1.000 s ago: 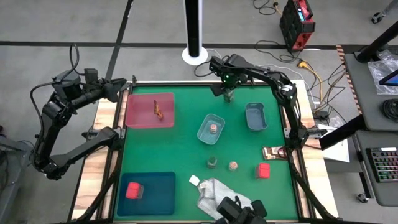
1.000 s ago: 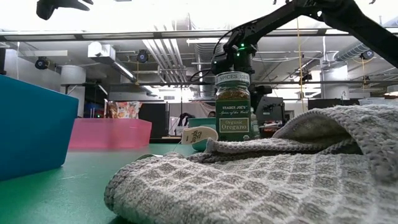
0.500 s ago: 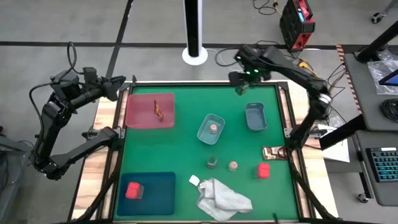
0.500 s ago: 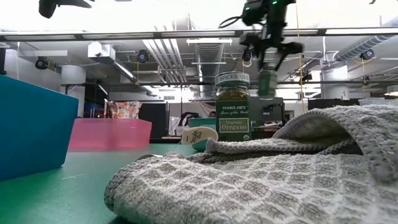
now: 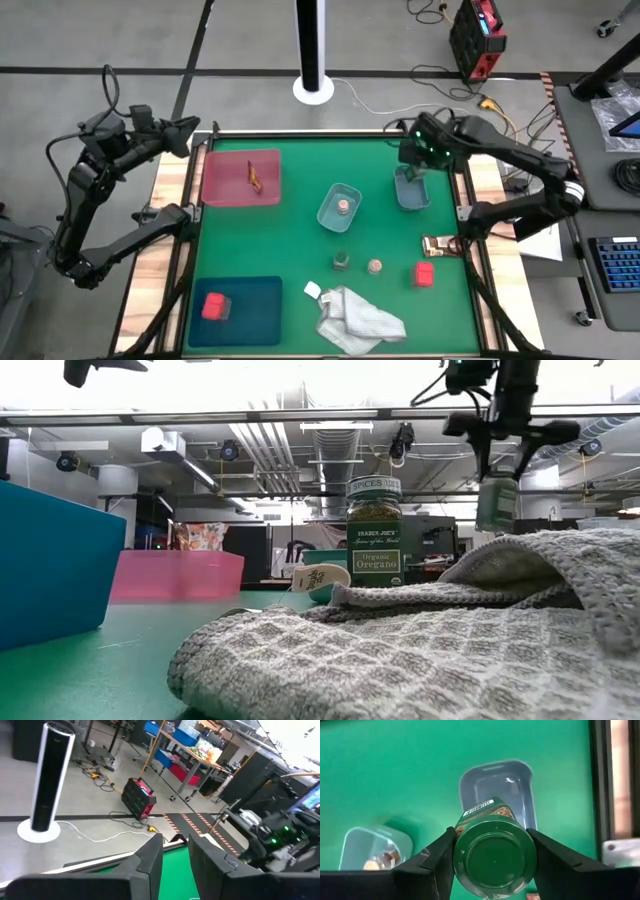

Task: Sort spices by type
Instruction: Put the top middle green seasoning bottle into the blue bin

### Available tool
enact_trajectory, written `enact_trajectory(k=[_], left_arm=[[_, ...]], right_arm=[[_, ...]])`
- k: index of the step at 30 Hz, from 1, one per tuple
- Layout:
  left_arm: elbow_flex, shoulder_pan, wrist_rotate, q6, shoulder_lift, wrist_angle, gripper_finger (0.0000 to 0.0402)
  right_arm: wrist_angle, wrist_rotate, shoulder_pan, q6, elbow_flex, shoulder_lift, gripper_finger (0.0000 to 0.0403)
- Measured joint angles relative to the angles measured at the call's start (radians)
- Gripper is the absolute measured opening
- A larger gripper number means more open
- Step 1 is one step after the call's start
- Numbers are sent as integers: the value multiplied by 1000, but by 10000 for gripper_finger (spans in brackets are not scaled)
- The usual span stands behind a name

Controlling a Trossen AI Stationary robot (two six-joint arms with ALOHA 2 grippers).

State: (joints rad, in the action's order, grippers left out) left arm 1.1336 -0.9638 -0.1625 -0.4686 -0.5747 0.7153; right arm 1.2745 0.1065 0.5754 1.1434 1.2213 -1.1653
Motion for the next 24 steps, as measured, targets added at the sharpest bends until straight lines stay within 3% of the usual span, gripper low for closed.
enact_trajectory(k=[9,24], left_arm=[[0,0,23,0,-9,-28,78],[0,0,24,-4,-33,-35,78]], right_arm=[[-105,59,-58,121,-148,0,197],[-195,104,-47,67,-164,-135,197]])
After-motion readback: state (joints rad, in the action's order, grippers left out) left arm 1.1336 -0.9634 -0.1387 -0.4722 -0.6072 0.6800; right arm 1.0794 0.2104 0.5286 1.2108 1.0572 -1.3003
